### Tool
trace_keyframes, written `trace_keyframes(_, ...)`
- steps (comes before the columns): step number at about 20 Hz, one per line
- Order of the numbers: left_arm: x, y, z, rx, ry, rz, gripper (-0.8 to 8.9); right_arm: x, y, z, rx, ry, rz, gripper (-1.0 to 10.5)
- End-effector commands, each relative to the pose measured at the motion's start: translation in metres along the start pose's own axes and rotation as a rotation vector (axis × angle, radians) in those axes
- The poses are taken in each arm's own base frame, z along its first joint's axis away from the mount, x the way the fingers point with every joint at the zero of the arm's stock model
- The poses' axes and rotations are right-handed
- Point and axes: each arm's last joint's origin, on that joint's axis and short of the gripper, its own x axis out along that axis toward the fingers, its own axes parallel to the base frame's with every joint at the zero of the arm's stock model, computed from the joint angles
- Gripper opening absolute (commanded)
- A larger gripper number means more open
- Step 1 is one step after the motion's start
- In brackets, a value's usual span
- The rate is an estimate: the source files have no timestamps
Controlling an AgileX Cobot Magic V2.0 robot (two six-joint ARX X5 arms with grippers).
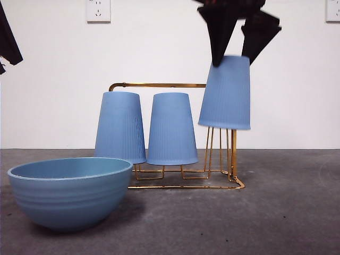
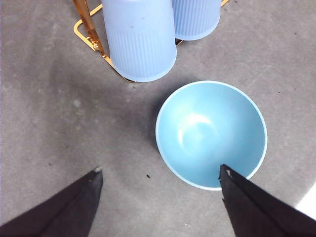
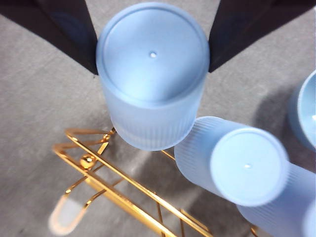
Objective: Right arm lift cup from the cupboard, then place it on the right of the bowl
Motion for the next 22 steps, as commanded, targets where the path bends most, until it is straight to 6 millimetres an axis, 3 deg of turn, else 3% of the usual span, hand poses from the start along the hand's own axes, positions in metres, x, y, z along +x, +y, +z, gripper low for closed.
trace_keyframes(1, -0.003, 0.0, 0.005, 0.007, -0.019, 0.004, 3.8, -0.022, 0.005, -0.004, 0.013, -0.063, -0.002, 2.6)
trace_keyframes(9, -0.003, 0.0, 0.005, 0.007, -0.019, 0.004, 3.8, -0.105, 0.015, -0.048, 0.004, -0.275, 0.003, 2.6)
trace_keyframes(13, -0.003, 0.0, 0.005, 0.007, -0.018, 0.004, 3.8, -0.127, 0.019, -0.079, 0.015, -0.35, 0.009, 2.6)
trace_keyframes(17, -0.003, 0.0, 0.004, -0.01, -0.011, 0.001, 3.8, -0.121, 0.02, -0.123, 0.075, -0.425, 0.027, 2.6)
trace_keyframes(21, -0.002, -0.001, 0.004, -0.133, -0.013, -0.027, 3.8, -0.095, 0.019, -0.168, 0.167, -0.469, 0.077, 2.6)
trace_keyframes(22, -0.003, -0.004, 0.005, -0.178, -0.042, -0.159, 3.8, -0.08, 0.021, -0.183, 0.204, -0.483, 0.195, 2.6)
